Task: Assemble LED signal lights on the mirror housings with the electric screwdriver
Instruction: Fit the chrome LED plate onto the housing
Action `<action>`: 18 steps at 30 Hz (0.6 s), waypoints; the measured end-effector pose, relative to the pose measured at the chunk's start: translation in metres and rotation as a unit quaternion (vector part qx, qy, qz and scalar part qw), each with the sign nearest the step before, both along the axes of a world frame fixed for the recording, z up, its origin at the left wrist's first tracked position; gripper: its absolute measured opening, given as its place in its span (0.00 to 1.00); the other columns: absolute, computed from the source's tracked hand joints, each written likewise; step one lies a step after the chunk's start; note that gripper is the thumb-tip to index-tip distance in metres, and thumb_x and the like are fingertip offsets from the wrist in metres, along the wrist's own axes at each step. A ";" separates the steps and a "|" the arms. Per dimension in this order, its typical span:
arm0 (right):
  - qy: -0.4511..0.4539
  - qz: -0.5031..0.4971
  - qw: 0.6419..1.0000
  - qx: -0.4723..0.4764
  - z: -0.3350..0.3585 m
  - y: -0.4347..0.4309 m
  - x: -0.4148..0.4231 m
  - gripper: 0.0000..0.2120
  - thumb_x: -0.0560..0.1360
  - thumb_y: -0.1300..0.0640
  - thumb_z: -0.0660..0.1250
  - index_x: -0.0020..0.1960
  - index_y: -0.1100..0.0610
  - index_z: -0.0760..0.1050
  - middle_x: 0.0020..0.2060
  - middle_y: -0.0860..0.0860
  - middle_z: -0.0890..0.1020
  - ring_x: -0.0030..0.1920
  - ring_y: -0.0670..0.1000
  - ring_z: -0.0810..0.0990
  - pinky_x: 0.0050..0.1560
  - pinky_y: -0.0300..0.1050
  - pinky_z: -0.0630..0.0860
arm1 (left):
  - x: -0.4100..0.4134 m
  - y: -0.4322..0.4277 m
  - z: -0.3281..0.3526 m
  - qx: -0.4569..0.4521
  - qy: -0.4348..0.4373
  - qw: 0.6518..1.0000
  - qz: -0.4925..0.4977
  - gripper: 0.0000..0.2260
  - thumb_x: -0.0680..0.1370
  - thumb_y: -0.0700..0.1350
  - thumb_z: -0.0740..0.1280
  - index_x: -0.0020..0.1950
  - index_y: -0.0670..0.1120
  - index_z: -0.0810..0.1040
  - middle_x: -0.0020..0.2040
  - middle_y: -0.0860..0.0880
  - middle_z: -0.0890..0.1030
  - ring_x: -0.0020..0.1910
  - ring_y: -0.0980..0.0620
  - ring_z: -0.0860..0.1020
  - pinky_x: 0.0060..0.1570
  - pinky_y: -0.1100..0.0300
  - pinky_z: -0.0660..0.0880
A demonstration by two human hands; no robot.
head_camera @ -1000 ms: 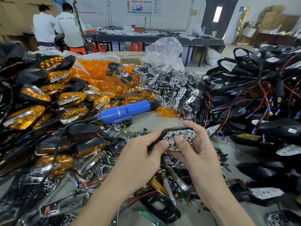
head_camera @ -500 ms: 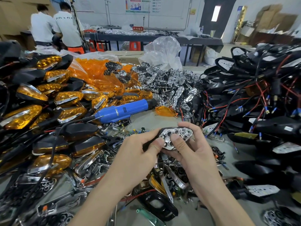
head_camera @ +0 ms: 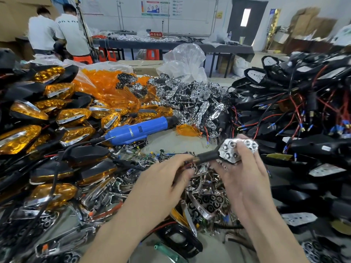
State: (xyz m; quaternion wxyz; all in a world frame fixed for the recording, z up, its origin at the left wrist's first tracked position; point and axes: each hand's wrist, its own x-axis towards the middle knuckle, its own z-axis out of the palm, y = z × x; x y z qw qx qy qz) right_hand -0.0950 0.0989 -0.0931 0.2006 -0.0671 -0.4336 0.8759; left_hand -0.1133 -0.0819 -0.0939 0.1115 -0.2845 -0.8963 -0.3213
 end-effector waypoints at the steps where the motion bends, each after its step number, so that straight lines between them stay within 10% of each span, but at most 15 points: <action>1: 0.004 -0.006 1.000 -0.001 0.002 0.004 0.001 0.10 0.84 0.55 0.61 0.63 0.57 0.74 0.53 0.57 0.82 0.56 0.58 0.84 0.56 0.57 0.83 | 0.000 0.001 0.001 0.008 0.022 1.000 0.012 0.11 0.81 0.62 0.55 0.63 0.66 0.67 0.53 0.65 0.80 0.54 0.63 0.77 0.52 0.59 0.77; 12: -0.014 0.024 0.999 -0.042 0.010 0.001 0.002 0.07 0.86 0.56 0.58 0.58 0.58 0.73 0.52 0.57 0.86 0.48 0.58 0.88 0.40 0.49 0.84 | 0.004 0.002 0.007 0.033 0.159 0.986 0.044 0.08 0.81 0.55 0.60 0.50 0.56 0.78 0.29 0.59 0.71 0.27 0.60 0.68 0.25 0.60 0.70; 18: -0.001 0.041 0.999 -0.028 0.010 0.001 0.003 0.12 0.77 0.55 0.66 0.59 0.57 0.73 0.55 0.57 0.86 0.53 0.59 0.87 0.42 0.49 0.84 | 0.004 0.000 0.004 0.020 0.143 0.989 0.038 0.06 0.82 0.56 0.58 0.52 0.58 0.74 0.32 0.61 0.77 0.28 0.60 0.73 0.26 0.61 0.72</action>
